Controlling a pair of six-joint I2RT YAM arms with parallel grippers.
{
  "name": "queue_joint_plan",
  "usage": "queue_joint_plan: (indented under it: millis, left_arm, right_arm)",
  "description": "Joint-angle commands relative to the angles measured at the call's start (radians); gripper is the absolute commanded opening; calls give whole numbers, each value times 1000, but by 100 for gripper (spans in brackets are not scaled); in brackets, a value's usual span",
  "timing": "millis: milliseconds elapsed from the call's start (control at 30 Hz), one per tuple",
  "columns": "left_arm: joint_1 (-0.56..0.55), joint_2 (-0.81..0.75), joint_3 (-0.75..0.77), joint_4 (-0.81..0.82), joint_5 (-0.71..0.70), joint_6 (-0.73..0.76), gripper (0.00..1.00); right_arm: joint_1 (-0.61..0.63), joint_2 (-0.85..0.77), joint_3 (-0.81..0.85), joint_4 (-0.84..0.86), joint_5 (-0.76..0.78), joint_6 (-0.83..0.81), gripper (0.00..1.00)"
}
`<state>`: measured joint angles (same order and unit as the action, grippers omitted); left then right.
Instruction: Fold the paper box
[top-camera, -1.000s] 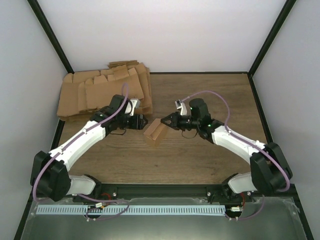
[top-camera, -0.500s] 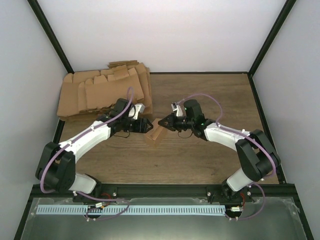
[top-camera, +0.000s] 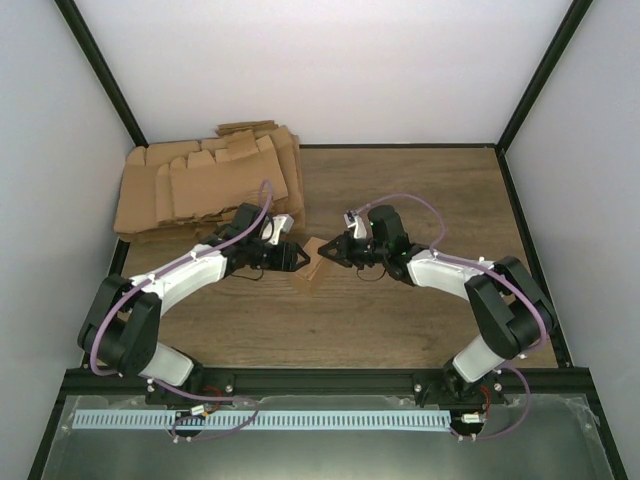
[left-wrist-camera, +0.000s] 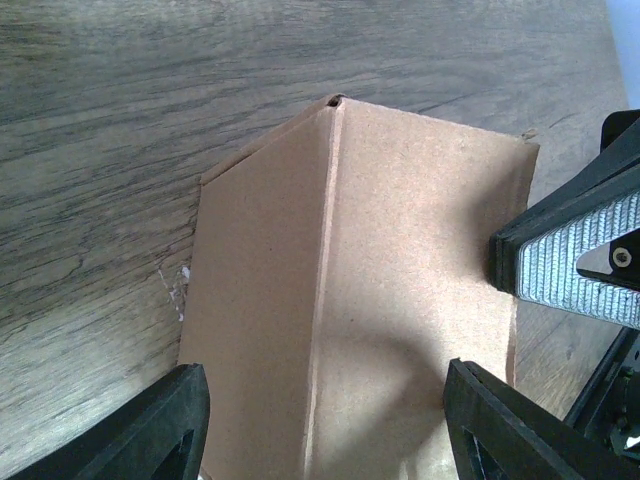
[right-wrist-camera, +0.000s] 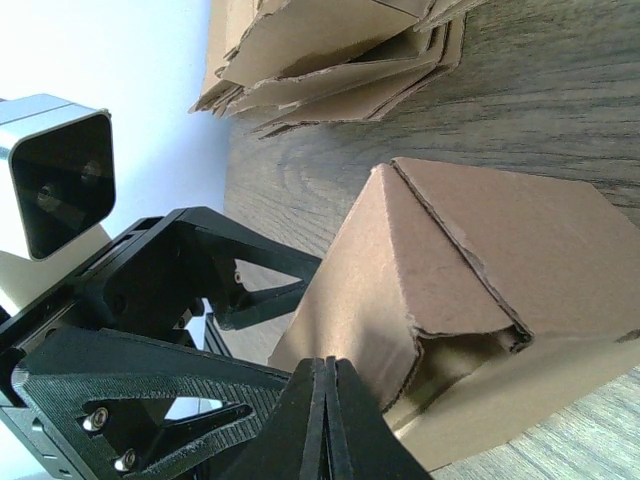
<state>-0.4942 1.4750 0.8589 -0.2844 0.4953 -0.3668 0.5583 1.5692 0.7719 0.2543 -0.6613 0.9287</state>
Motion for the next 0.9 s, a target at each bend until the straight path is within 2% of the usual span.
queue_joint_plan:
  millis: [0,133,300,700,867]
  left_arm:
    - [-1,26,-21,-2,-12,8,67]
    - [-1,28,-23,-9,-15,12,66]
    - [-3,22,-27,-15,-25,11,66]
    - [-6,21,-25,-27,-24,12,65]
    - [-7,19,-33,-23,-31,9,65]
  right_arm:
    - [-5,2,32,-27,-4,-39,1]
    - [-17,32,177,-121,-47,-109,1]
    - [-46,101,253,-125,-78,-112,1]
    - [-70,249,176,-4,-153,-56,1]
    - [-71,164,281,-133,-128,-107,1]
